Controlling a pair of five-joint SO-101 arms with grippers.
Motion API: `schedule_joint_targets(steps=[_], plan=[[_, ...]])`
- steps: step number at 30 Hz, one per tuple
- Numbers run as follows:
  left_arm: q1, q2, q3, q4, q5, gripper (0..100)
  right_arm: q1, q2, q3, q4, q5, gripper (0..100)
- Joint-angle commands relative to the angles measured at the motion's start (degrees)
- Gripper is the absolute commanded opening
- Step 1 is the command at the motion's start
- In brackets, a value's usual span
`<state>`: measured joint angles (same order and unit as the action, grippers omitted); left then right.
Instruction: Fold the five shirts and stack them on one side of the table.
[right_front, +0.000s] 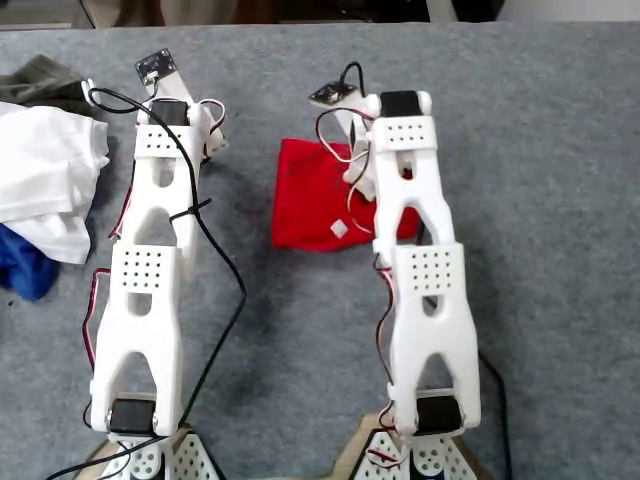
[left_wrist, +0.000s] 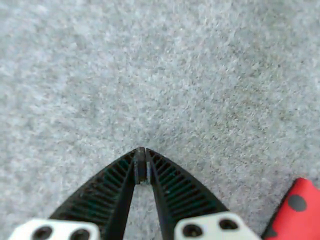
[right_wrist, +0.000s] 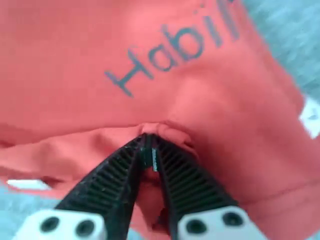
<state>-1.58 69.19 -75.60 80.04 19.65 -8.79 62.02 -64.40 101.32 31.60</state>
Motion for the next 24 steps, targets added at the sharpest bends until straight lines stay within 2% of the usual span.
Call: schedule_joint_targets(steps=[1, 16, 24], plan=[[-0.2, -0.7, -3.2, -1.1, 0.2, 2, 1.6, -8.8, 6.6, 1.0, 0.4, 0.5], [-0.2, -0.7, -3.2, -1.5, 0.2, 2, 7.1, -21.4, 26.6, 1.0, 3.6, 0.5], [-0.3, -0.7, -3.2, -1.6, 0.2, 2, 7.1, -31.3, 41.2, -0.2, 5.3, 0.5]])
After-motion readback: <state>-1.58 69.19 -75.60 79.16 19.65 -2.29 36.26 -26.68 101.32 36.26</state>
